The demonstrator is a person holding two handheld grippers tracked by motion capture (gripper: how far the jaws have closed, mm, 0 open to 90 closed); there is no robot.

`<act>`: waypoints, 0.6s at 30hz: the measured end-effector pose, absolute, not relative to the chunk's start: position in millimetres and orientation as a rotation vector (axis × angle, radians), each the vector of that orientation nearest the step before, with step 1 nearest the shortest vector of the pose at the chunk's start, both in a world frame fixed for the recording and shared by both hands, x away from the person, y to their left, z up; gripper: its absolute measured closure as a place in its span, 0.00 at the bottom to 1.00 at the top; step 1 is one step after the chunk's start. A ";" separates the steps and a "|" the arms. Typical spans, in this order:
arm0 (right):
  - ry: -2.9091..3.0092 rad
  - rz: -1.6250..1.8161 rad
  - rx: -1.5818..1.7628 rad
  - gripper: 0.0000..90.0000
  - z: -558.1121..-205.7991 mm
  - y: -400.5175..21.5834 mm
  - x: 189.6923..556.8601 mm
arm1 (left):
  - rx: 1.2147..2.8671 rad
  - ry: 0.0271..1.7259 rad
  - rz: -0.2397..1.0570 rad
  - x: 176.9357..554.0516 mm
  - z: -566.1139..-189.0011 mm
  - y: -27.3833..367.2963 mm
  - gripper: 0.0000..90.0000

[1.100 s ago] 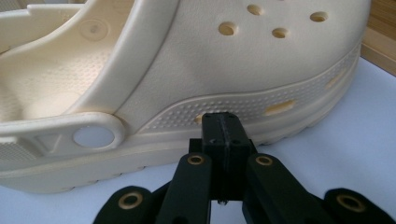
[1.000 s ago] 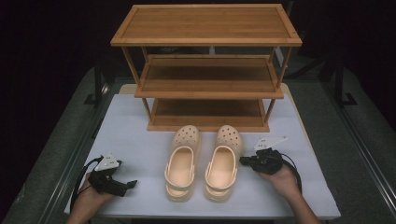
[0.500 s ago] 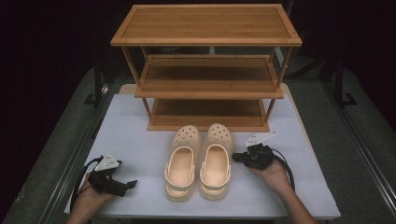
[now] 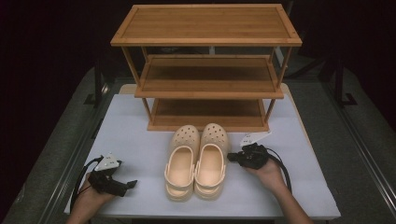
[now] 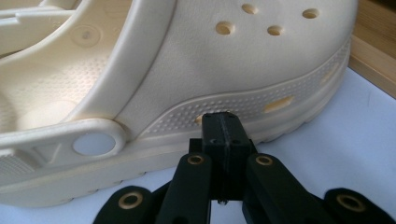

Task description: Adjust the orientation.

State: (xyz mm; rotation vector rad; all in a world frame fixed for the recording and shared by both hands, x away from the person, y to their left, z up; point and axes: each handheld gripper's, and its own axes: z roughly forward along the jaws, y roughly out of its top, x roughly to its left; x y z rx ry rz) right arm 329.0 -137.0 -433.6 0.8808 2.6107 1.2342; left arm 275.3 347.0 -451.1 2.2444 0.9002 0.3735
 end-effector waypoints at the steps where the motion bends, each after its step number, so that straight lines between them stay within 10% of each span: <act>1: 2.609 1.232 0.879 1.00 -433.7 -136.8 328.8 | 2.244 0.900 0.374 275.3 -451.2 346.9 0.00; 18: 2.514 1.297 0.963 0.82 -423.8 -168.4 318.2 | 2.244 0.900 0.374 275.1 -451.1 347.0 0.00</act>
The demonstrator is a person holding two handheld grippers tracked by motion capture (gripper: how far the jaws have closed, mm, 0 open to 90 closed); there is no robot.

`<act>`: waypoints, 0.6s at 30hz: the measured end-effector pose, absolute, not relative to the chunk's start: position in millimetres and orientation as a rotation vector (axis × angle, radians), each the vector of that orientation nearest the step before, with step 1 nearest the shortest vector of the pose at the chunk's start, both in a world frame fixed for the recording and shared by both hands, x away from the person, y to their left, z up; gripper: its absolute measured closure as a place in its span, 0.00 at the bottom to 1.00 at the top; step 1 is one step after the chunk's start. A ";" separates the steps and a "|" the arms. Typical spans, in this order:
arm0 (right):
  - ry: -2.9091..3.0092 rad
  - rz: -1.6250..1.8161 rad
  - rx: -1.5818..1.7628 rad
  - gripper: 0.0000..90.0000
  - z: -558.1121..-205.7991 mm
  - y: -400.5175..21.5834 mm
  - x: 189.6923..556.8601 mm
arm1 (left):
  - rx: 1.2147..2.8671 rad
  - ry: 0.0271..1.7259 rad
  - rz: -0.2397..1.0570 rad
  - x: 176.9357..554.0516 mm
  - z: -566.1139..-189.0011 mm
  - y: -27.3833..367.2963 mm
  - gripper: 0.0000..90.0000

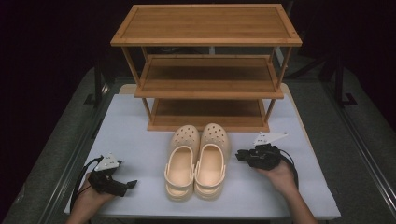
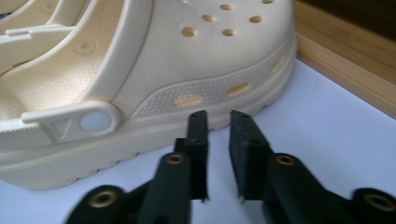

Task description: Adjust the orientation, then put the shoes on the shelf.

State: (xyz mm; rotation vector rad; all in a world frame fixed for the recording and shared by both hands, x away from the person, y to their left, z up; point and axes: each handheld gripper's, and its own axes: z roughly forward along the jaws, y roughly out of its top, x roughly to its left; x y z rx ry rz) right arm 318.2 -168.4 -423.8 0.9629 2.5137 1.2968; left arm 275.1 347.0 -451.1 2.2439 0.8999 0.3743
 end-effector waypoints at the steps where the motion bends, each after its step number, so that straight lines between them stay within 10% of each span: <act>1: 2.502 1.300 0.974 0.79 -423.6 -170.3 317.0 | 2.244 0.900 0.374 275.1 -451.1 347.0 0.00; 18: 2.440 1.441 1.050 0.36 -405.8 -174.5 307.2 | 2.245 0.900 0.371 275.4 -451.0 347.2 0.00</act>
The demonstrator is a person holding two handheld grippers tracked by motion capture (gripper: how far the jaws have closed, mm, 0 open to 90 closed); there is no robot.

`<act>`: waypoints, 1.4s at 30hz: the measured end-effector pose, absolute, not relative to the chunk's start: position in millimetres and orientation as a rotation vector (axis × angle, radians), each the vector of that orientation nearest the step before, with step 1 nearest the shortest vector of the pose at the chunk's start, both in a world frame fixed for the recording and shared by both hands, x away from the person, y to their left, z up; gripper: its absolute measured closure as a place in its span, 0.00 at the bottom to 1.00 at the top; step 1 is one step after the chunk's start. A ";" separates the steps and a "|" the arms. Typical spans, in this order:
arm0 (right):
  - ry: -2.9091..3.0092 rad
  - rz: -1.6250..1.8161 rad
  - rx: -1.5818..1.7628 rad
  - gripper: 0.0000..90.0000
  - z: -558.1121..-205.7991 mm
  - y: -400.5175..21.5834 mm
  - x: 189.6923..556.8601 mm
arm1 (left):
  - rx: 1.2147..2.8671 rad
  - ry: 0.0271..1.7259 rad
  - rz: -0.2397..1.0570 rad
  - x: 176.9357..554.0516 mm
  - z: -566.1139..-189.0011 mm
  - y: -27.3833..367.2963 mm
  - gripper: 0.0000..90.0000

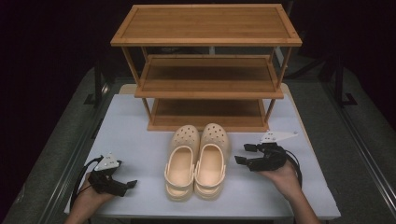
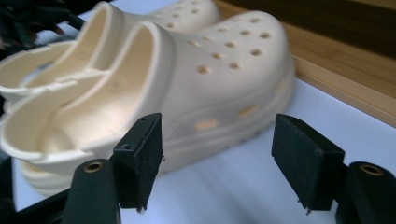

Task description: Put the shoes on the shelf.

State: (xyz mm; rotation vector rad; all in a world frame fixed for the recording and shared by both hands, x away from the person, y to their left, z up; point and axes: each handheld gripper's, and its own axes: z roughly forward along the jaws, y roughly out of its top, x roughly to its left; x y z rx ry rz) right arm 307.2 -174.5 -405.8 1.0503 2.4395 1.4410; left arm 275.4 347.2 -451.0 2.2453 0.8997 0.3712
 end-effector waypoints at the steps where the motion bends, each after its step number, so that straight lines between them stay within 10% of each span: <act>1: 2.440 1.441 1.050 0.36 -405.8 -174.5 307.2 | 2.245 0.900 0.371 275.4 -451.0 347.2 0.00; 42: 2.499 1.361 1.007 0.39 -411.0 -116.7 318.4 | 2.140 0.780 0.299 286.3 -406.0 311.1 0.00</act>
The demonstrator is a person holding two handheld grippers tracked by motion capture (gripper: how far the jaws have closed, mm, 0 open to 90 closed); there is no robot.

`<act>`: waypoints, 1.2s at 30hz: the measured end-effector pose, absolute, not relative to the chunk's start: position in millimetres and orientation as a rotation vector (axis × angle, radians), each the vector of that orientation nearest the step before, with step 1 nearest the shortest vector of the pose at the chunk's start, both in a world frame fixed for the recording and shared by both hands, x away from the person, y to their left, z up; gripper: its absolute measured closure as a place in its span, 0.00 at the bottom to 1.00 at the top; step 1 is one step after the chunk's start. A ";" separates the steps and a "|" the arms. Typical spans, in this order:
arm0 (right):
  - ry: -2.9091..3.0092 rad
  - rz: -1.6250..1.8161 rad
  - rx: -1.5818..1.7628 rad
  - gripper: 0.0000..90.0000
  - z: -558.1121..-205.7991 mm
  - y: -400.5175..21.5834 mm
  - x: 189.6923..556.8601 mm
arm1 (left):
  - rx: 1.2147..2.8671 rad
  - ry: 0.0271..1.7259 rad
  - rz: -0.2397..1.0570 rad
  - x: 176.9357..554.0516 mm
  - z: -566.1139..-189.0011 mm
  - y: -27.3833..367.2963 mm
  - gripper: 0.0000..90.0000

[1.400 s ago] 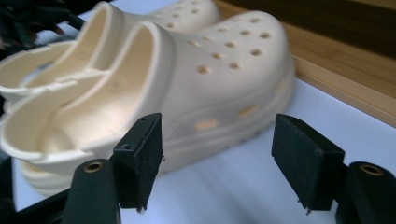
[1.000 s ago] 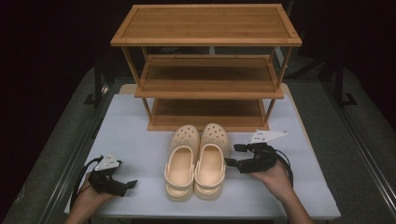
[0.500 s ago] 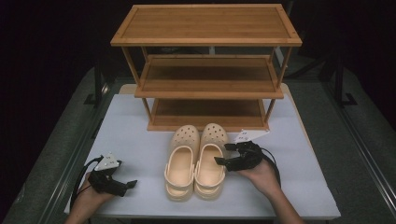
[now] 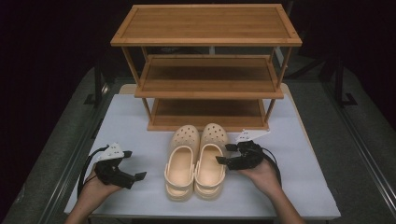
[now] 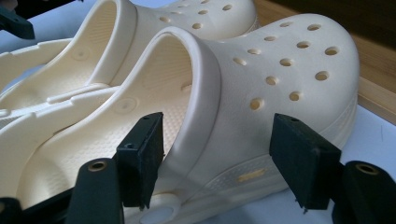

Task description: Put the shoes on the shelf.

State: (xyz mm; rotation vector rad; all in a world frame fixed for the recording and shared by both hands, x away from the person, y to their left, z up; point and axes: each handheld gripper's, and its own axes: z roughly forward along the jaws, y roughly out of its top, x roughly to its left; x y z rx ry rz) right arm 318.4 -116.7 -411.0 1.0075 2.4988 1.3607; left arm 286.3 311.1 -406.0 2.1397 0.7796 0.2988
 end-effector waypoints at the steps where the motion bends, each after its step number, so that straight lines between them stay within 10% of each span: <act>1: 2.498 1.360 1.007 0.39 -411.0 -116.7 318.3 | 2.140 0.780 0.299 286.3 -406.0 311.1 0.00; 18: 2.499 1.368 1.007 0.39 -411.3 -117.2 318.7 | 2.143 0.619 0.232 320.8 -386.0 228.7 0.01; 36: 2.495 1.363 1.022 0.44 -410.4 -116.8 317.5 | 2.213 0.639 0.280 324.6 -397.2 217.8 0.49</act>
